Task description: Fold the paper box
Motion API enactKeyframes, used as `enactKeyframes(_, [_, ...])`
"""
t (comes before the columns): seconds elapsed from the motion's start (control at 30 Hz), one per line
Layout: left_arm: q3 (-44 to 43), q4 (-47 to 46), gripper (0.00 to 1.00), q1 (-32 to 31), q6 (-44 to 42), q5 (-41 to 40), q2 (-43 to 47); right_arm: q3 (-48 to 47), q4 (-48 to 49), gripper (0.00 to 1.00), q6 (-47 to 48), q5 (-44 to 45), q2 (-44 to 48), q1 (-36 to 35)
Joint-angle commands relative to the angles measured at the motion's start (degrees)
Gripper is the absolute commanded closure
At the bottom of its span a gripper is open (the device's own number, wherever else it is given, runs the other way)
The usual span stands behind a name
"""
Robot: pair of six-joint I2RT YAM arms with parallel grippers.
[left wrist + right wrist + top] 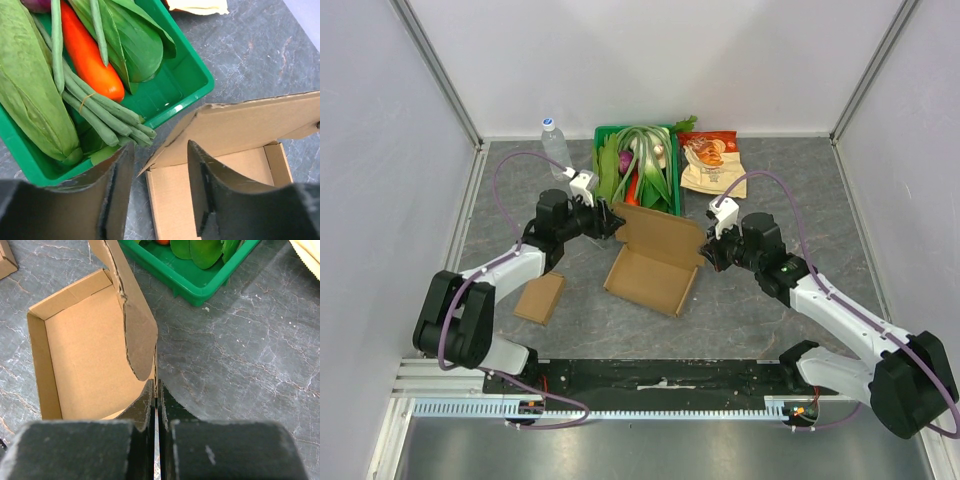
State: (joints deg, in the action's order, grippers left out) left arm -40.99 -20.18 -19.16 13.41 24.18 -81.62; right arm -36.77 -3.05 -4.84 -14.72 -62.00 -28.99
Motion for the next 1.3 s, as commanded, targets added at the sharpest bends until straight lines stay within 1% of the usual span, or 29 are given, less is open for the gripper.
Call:
enactKeyframes(0.0, [-1.8, -4.9, 0.53, 1.0, -1.8, 7.5, -1.3, -0.8, 3.9, 1.0, 0.3, -0.8, 0.0, 0.4])
enactKeyframes(0.03, [-0.9, -5.7, 0.63, 1.0, -1.3, 7.5, -1.0, -0.8, 3.9, 1.0, 0.0, -0.7, -0.1, 0.4])
enactKeyframes(0.2, [1.0, -6.5, 0.8, -0.7, 0.0, 4.4, 1.9, -0.8, 5.2, 1.0, -2.3, 0.9, -1.0, 0.3])
enactKeyframes(0.23, [1.4, -6.4, 0.88, -1.3, 0.2, 2.9, 2.6, -0.8, 5.5, 1.0, -3.3, 3.7, -1.1, 0.3])
enactKeyframes(0.27, [1.7, -5.6, 0.92, -2.0, 0.3, 1.1, 3.4, -1.0, 5.4, 1.0, -4.2, 5.7, -1.2, -0.4])
enactKeyframes(0.3, [1.9, -5.3, 0.93, -3.8, 0.3, -2.4, 4.9, -1.4, 5.3, 1.0, -4.5, 7.2, -1.4, -1.0])
enactKeyframes(0.33, [2.5, -5.1, 0.96, -4.9, 0.3, -4.8, 5.6, -2.2, 4.9, 1.0, -5.2, 10.0, -1.5, -3.1])
enactKeyframes(0.37, [2.8, -5.0, 0.98, -6.2, 0.3, -7.4, 6.4, -2.8, 4.5, 1.0, -8.0, 19.4, -2.0, -4.5])
enactKeyframes(0.4, [3.0, -4.4, 0.98, -8.7, 0.5, -13.7, 7.0, -3.0, 4.6, 1.0, -9.0, 22.3, -2.2, -5.9])
enactKeyframes(0.43, [4.1, -4.7, 0.98, -9.9, 1.7, -16.9, 8.3, -3.7, 4.9, 1.0, -10.8, 26.5, -2.4, -7.3])
enactKeyframes(0.47, [4.8, -5.3, 0.98, -11.1, 2.2, -19.8, 8.8, -4.2, 4.5, 1.0, -15.2, 35.6, -3.5, -11.0])
enactKeyframes(0.5, [5.5, -6.2, 0.98, -13.5, 2.8, -27.0, 9.5, -4.7, 4.1, 1.0, -17.0, 38.9, -4.1, -12.7])
enactKeyframes(0.57, [7.7, -7.5, 0.98, -15.7, 6.4, -33.5, 11.0, -6.2, 1.7, 1.0, -22.1, 45.8, -6.2, -17.3])
enactKeyframes(0.6, [8.5, -8.3, 0.98, -17.8, 7.3, -37.4, 11.4, -6.2, 1.7, 1.0, -26.8, 51.2, -6.6, -18.5])
enactKeyframes(0.67, [10.6, -11.1, 0.98, -20.5, 9.1, -42.0, 12.3, -6.0, -0.1, 1.0, -32.6, 57.0, -8.0, -20.9])
enactKeyframes(0.7, [11.5, -11.5, 0.98, -22.9, 9.9, -46.6, 12.3, -5.7, 0.3, 1.0, -34.7, 59.4, -8.5, -21.5])
enactKeyframes(0.77, [12.3, -13.3, 0.98, -25.4, 10.1, -50.6, 12.1, -5.4, 1.1, 1.0, -36.0, 63.5, -10.4, -23.9])
enactKeyframes(0.8, [13.4, -14.3, 0.98, -25.9, 10.8, -51.7, 12.0, -5.0, 1.6, 1.0, -36.0, 65.8, -11.0, -24.9])
enactKeyframes(0.83, [14.0, -16.2, 0.98, -26.3, 11.2, -52.5, 12.1, -4.0, 2.5, 1.0, -36.3, 70.4, -11.5, -26.4])
enactKeyframes(0.9, [16.3, -19.6, 0.98, -27.5, 11.3, -53.0, 12.1, -2.8, 6.9, 1.0, -36.4, 74.2, -11.7, -28.0])
enactKeyframes(0.93, [16.8, -22.2, 0.98, -27.9, 11.3, -53.0, 12.1, -0.9, 9.2, 1.0, -34.9, 76.2, -11.3, -29.2])
enactKeyframes(1.0, [18.0, -23.2, 0.98, -28.9, 10.2, -52.8, 12.5, 1.0, 15.1, 1.0, -32.6, 76.5, -11.0, -30.0])
enactKeyframes(1.07, [19.2, -25.2, 0.98, -30.5, 8.8, -53.4, 13.3, 2.6, 16.9, 1.0, -29.7, 76.8, -10.3, -30.9])
enactKeyframes(1.17, [23.1, -30.6, 0.98, -31.7, 6.8, -53.5, 15.3, 5.8, 18.9, 1.0, -28.3, 77.5, -8.2, -32.8])
enactKeyframes(1.2, [27.1, -34.9, 0.98, -32.3, 6.5, -53.8, 15.8, 11.6, 26.3, 1.0, -25.8, 77.0, -6.0, -35.2])
enactKeyframes(1.27, [29.0, -37.5, 0.98, -33.2, 6.7, -54.2, 15.4, 14.2, 30.7, 1.0, -24.3, 78.2, -4.7, -36.2])
